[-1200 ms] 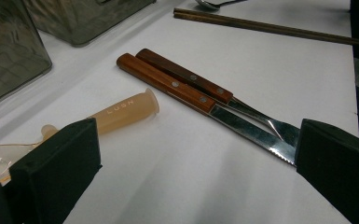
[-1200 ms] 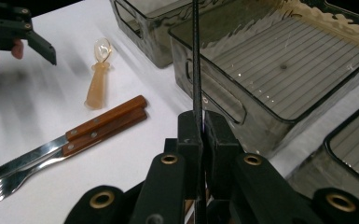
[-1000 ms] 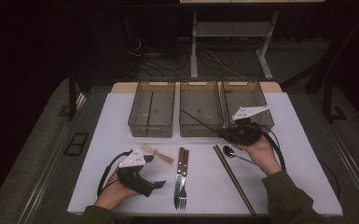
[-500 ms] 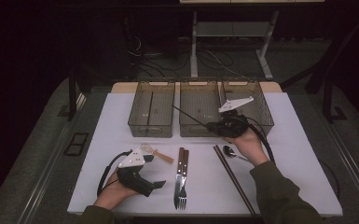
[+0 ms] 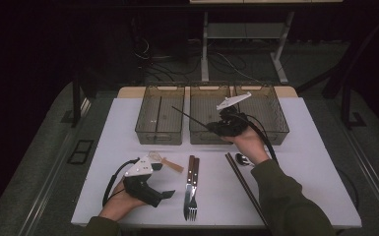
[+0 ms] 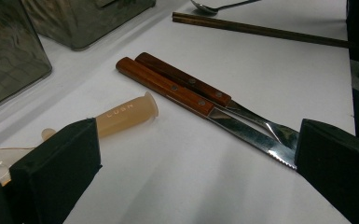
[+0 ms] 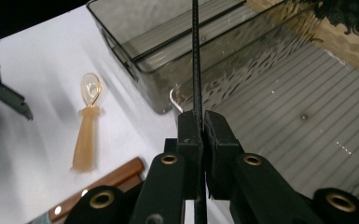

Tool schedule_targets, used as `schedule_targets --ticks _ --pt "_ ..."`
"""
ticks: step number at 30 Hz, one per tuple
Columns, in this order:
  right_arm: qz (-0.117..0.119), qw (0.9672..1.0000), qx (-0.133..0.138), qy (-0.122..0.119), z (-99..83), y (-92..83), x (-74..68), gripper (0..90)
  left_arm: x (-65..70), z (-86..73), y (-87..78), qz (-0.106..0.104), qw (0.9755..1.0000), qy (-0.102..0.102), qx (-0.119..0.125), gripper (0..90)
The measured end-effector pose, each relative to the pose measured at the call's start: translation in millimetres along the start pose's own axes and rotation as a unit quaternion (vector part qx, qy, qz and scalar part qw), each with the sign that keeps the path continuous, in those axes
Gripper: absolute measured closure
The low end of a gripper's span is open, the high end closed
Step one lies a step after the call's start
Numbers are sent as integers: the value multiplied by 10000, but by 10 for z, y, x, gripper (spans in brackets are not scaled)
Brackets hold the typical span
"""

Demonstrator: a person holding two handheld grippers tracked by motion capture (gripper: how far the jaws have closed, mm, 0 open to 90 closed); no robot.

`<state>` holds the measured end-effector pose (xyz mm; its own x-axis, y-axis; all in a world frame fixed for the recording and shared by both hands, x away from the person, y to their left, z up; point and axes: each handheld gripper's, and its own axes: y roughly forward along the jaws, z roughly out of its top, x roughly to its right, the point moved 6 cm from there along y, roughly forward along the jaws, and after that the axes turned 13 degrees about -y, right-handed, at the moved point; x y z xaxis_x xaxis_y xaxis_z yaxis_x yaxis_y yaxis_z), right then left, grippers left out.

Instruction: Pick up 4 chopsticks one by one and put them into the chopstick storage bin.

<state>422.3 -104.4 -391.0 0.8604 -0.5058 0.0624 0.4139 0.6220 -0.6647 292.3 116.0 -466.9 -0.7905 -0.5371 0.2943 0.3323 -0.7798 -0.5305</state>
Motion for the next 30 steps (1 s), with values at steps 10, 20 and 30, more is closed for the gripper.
schedule_targets --ticks 10,20,30 --pt "-87 9999 -59 50 242 193 60 859 -3 5 -9 -32 10000 1 -8 0" --pt "-188 9996 -187 96 474 428 128 859 -6 10 -7 -40 10000 68 -6 0" --pt "-293 9987 -363 184 731 715 180 859 2 15 -12 -70 10000 5 24 0"
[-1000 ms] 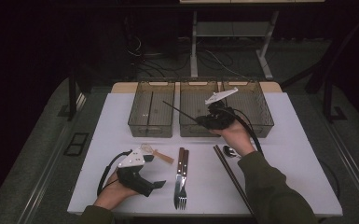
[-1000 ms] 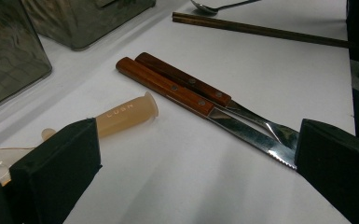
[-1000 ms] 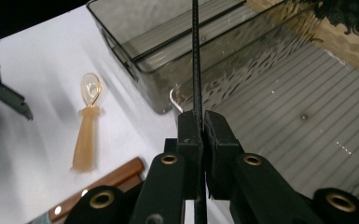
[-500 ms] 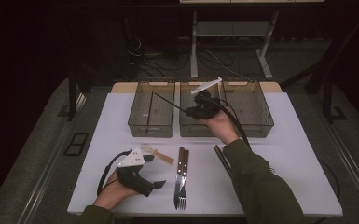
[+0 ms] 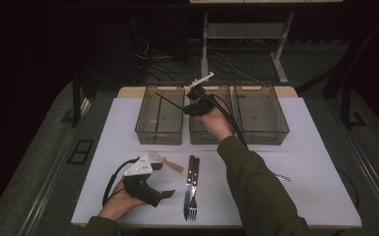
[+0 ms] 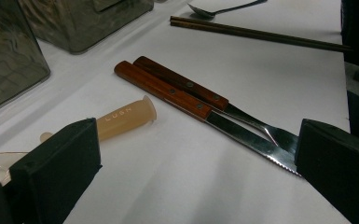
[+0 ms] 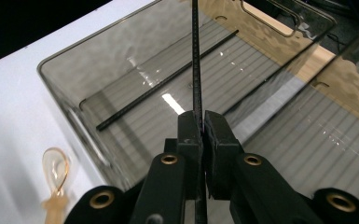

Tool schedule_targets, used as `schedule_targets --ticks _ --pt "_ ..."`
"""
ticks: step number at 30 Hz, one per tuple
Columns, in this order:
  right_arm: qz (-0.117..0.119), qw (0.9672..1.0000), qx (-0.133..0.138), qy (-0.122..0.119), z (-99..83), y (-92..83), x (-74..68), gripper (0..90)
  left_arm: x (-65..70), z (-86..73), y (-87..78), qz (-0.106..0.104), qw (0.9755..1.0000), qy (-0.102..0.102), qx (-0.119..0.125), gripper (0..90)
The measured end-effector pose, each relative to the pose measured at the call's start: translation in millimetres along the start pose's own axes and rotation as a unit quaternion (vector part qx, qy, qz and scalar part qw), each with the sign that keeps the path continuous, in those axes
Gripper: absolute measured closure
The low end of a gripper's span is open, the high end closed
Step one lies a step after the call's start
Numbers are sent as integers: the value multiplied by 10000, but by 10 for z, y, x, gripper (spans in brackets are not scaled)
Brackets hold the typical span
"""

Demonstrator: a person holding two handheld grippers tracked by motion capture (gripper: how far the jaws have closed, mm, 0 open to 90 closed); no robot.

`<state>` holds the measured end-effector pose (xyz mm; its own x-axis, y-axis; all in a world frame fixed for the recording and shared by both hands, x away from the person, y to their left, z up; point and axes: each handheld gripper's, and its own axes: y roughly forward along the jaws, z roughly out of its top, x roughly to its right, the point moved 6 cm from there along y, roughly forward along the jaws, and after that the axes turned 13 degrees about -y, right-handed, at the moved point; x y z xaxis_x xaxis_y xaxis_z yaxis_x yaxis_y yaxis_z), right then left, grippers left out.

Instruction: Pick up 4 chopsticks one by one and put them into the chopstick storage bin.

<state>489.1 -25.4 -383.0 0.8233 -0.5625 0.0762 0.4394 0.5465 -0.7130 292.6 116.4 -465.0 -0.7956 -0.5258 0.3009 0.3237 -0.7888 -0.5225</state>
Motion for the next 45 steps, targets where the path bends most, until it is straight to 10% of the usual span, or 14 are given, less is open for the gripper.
schedule_targets --ticks 23,45 --pt "-104 9988 -367 292 239 646 -71 858 -1 4 -7 -24 10000 12 -4 0" --pt "152 9990 72 415 207 455 -29 506 -6 0 -2 -21 10000 29 -21 0"
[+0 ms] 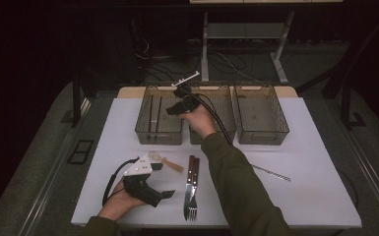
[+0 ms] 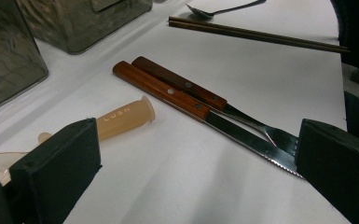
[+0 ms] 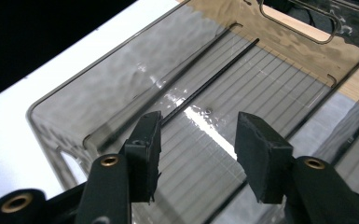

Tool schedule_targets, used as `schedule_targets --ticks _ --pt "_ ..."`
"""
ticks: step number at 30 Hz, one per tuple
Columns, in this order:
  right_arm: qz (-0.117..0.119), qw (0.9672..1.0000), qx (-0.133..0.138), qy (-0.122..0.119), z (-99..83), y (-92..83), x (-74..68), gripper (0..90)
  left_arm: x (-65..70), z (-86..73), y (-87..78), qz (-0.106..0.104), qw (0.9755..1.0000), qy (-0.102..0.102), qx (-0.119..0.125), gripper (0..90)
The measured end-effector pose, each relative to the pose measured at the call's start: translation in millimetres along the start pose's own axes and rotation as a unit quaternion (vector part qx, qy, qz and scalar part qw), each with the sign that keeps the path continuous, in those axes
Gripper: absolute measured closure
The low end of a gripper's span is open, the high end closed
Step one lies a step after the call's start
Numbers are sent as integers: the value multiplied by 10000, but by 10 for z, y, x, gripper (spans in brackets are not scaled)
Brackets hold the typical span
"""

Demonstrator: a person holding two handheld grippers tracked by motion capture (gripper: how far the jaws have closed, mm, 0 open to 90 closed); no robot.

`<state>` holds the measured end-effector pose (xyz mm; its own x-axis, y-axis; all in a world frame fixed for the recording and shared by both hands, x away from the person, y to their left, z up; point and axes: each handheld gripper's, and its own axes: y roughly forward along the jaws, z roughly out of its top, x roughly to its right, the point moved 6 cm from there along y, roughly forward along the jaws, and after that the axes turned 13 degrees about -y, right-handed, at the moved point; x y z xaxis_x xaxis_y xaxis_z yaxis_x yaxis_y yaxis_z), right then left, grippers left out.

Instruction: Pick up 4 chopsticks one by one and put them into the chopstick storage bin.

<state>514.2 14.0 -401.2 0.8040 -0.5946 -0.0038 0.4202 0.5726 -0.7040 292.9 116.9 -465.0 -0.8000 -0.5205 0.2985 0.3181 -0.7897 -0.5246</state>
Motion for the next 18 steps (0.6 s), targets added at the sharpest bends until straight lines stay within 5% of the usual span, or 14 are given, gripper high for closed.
schedule_targets --ticks 18 --pt "68 9997 171 -176 -451 -569 86 420 -3 -11 21 49 10000 -2 -19 0"
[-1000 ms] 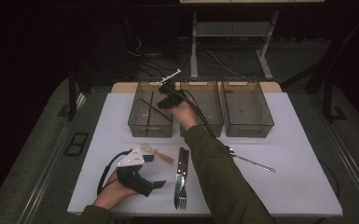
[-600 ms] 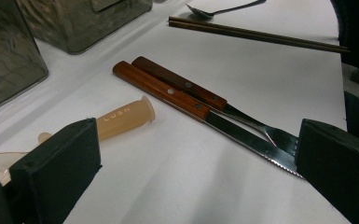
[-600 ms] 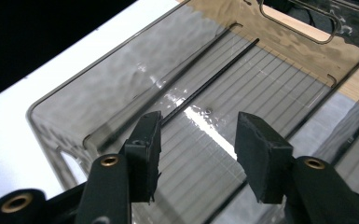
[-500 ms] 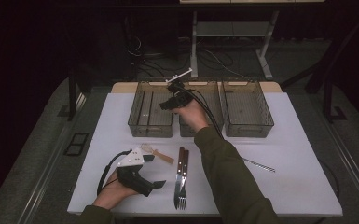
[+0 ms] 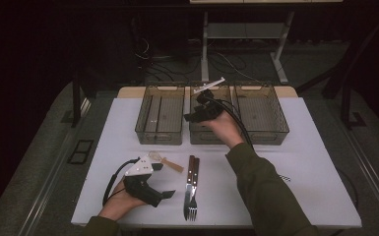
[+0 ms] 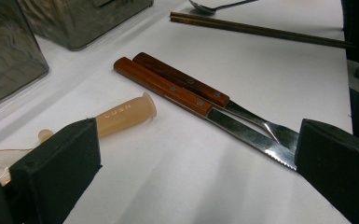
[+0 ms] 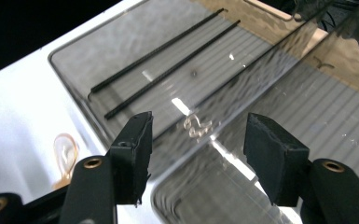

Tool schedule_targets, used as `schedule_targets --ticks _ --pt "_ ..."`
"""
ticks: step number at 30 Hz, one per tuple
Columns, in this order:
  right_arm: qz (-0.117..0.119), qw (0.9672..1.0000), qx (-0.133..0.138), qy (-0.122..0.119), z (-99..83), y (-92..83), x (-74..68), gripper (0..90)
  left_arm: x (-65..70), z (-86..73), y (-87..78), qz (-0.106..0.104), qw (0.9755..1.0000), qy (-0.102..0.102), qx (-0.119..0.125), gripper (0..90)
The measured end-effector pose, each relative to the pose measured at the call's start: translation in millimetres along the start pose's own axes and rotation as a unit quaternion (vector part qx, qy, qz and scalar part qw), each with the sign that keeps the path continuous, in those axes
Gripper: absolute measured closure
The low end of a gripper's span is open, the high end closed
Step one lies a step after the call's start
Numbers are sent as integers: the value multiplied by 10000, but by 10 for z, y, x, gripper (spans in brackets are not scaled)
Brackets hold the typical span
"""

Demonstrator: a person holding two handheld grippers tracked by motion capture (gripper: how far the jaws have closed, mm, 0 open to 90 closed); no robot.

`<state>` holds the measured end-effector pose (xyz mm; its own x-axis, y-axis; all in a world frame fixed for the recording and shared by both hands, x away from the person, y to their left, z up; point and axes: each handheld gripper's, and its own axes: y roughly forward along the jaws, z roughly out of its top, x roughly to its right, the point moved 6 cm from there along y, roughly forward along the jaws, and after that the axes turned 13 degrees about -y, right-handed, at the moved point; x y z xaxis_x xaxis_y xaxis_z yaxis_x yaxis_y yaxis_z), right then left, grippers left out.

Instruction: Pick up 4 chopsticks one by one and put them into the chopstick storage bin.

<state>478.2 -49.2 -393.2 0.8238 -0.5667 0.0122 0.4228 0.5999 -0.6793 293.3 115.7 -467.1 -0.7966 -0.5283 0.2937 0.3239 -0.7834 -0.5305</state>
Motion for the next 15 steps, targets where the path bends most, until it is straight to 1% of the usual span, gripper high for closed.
schedule_targets --ticks 2,3,4,9,15 --pt "14 10000 -26 -16 -62 -58 3 414 -3 1 0 11 10000 10 8 0" --pt "21 10000 -31 -30 -91 -87 5 413 8 -4 1 6 10000 -69 8 0" --pt "21 10000 -1 -34 -117 -115 4 410 4 -3 1 11 10000 -47 4 0" --pt "31 9999 60 -126 -252 -290 2 405 2 -5 5 23 10000 -69 11 0" --pt "-3 9999 114 -106 -444 -490 5 404 8 -10 11 27 9999 -107 -11 0"
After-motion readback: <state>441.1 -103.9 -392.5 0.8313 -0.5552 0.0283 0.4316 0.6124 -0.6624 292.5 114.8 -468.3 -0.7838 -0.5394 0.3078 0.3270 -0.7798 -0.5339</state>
